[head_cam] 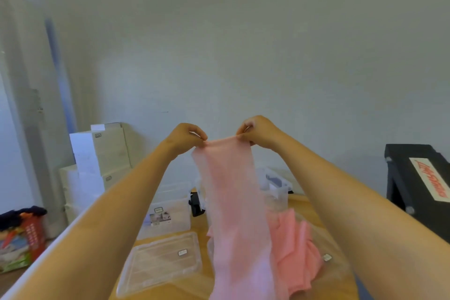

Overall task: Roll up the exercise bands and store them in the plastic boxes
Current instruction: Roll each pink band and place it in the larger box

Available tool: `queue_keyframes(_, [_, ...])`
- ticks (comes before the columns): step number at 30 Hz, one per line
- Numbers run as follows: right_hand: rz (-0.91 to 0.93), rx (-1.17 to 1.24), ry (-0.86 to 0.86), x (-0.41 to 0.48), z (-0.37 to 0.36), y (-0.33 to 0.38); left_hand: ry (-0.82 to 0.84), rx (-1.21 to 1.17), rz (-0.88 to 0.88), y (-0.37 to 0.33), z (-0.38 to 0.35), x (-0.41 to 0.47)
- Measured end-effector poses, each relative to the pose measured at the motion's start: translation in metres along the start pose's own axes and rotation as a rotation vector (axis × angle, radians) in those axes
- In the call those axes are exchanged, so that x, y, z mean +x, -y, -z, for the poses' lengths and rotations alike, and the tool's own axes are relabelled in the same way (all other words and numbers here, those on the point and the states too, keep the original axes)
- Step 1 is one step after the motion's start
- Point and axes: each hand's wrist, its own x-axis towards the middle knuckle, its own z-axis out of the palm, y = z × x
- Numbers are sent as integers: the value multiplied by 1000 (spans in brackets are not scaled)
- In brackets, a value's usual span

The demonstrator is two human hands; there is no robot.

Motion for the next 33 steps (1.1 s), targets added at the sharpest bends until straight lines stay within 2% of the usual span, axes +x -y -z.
queue_keyframes(5, [-33,25,12,-14,-11,-12,231,100,-22,19,-8,-12])
queue_keyframes(9, [-23,64,-6,-17,-7,-7,325,-37,-40,13,-9,-20])
queue_keyframes(16, [-37,141,26,-25,-4,4,369,-139,-103,9,-10,-27])
queue_keyframes(21, [-52,142,55,-31,-5,2,366,-49,-100,12,-5,-30])
queue_keyframes(25, [-56,171,3,-32,-5,1,401,2,-75,13,-7,-33])
queue_keyframes(29, [-134,232,151,-34,1,0,469,-43,-40,15,-5,-35])
queue_keyframes(33, [-108,182,87,-33,2,0,383,-7,-65,14,-3,-31])
